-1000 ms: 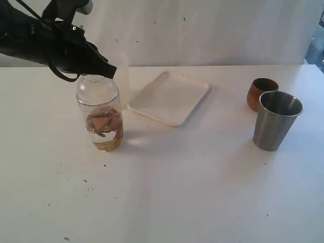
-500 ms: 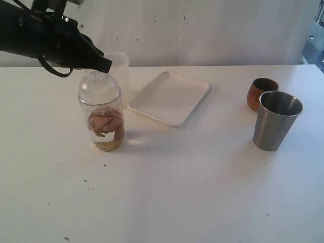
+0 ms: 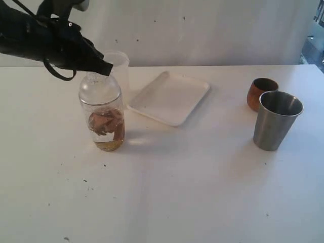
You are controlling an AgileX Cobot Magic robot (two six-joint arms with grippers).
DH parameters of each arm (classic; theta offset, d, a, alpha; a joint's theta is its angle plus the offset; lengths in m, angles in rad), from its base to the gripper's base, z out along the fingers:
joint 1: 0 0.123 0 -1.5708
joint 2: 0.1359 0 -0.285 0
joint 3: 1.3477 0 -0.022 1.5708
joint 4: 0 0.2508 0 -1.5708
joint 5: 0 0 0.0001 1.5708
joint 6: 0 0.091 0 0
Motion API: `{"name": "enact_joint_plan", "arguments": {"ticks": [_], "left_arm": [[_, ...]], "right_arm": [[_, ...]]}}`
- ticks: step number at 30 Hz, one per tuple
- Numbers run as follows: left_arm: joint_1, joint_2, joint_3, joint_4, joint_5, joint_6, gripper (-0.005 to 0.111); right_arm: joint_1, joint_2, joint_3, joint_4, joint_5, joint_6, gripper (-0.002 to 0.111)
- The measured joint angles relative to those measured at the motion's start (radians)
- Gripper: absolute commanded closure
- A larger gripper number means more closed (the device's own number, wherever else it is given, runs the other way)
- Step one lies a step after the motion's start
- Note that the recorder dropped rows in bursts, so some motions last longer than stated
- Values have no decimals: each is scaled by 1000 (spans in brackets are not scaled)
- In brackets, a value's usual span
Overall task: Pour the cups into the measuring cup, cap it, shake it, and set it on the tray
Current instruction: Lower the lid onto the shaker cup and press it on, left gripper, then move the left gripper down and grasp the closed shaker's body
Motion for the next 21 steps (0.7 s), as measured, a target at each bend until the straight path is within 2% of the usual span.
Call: {"name": "enact_joint_plan", "arguments": {"ticks": [1, 2, 4, 6, 9, 11, 12, 13, 14, 15, 16, 17, 19, 21], "left_arm": [[0, -13, 0, 10, -2, 0, 71], [0, -42, 0, 26, -7, 0, 39], [0, -79, 0, 38, -7, -6, 2], [0, -110, 0, 41, 3, -28, 2], [0, -151, 0, 39, 97, -55, 2], [0, -178, 49, -44, 100, -31, 2], [0, -196, 107, -133, 55, 7, 2], [0, -225, 209, -300, -51, 81, 2], [-2, -237, 272, -389, -126, 132, 2], [-19, -254, 398, -510, -302, 227, 2], [-33, -258, 457, -544, -392, 257, 2], [-71, -263, 552, -546, -525, 276, 2], [-107, -266, 628, -472, -620, 235, 2], [-142, -266, 696, -315, -708, 93, 2]], "right_arm": [[0, 0, 0, 0, 0, 0, 106], [0, 0, 0, 0, 0, 0, 106], [0, 0, 0, 0, 0, 0, 106], [0, 0, 0, 0, 0, 0, 106], [0, 0, 0, 0, 0, 0, 106], [0, 0, 0, 0, 0, 12, 106], [0, 0, 0, 0, 0, 16, 106], [0, 0, 0, 0, 0, 16, 106], [0, 0, 0, 0, 0, 18, 106], [0, 0, 0, 0, 0, 18, 106], [0, 0, 0, 0, 0, 18, 106], [0, 0, 0, 0, 0, 18, 106], [0, 0, 0, 0, 0, 18, 106], [0, 0, 0, 0, 0, 18, 106]]}}
